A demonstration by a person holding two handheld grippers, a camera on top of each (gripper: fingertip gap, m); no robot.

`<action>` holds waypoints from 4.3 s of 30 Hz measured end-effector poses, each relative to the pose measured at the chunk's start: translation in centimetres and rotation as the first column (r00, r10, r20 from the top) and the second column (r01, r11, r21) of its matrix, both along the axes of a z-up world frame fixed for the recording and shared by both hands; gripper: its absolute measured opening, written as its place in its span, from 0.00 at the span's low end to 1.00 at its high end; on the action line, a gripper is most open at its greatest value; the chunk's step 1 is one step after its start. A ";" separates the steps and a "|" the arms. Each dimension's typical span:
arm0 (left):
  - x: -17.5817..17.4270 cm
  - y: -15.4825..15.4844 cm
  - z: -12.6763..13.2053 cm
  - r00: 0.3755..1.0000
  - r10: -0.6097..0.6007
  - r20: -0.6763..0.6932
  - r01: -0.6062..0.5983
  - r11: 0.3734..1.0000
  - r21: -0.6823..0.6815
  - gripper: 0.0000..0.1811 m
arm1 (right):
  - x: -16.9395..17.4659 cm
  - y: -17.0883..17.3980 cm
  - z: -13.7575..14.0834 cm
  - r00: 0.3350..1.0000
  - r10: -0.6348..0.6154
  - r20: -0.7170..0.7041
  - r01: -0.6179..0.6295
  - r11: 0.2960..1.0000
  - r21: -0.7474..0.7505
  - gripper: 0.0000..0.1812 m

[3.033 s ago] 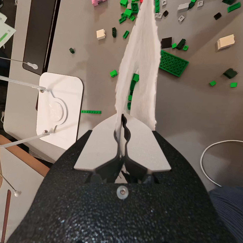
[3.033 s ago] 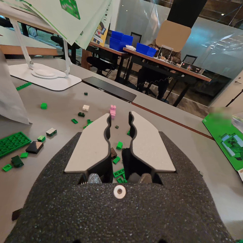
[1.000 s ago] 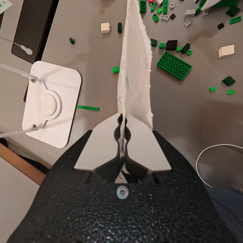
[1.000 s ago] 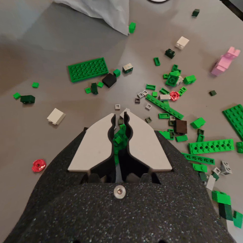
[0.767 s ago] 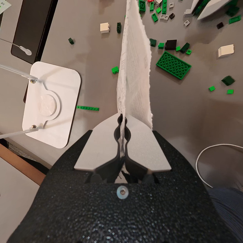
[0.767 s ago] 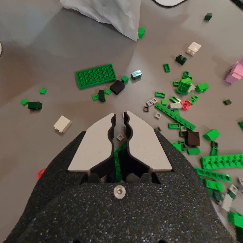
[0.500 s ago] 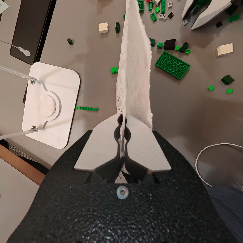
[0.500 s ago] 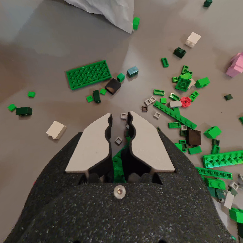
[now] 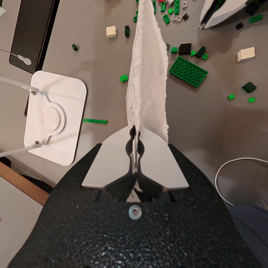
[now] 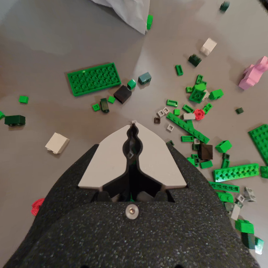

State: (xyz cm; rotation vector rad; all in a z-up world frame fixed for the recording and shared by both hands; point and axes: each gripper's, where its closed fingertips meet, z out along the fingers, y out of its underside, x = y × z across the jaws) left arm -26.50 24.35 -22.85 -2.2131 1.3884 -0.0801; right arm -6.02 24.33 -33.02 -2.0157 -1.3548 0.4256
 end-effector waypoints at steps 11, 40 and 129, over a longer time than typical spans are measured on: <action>1.0 -0.5 -0.2 0.999 -0.045 -0.021 0.045 0.999 -0.004 0.00 | -3.3 -1.6 6.0 0.992 0.116 -0.055 -0.110 0.989 0.100 0.06; 1.3 -0.9 0.2 0.997 -0.075 -0.008 0.075 0.997 0.002 0.00 | -5.6 0.3 6.7 0.985 0.148 -0.086 -0.141 0.987 0.079 0.04; 1.5 -0.9 -0.1 0.996 -0.083 -0.026 0.083 0.997 0.000 0.00 | 0.5 -4.1 1.0 0.936 0.333 -0.114 -0.336 0.942 -0.007 0.14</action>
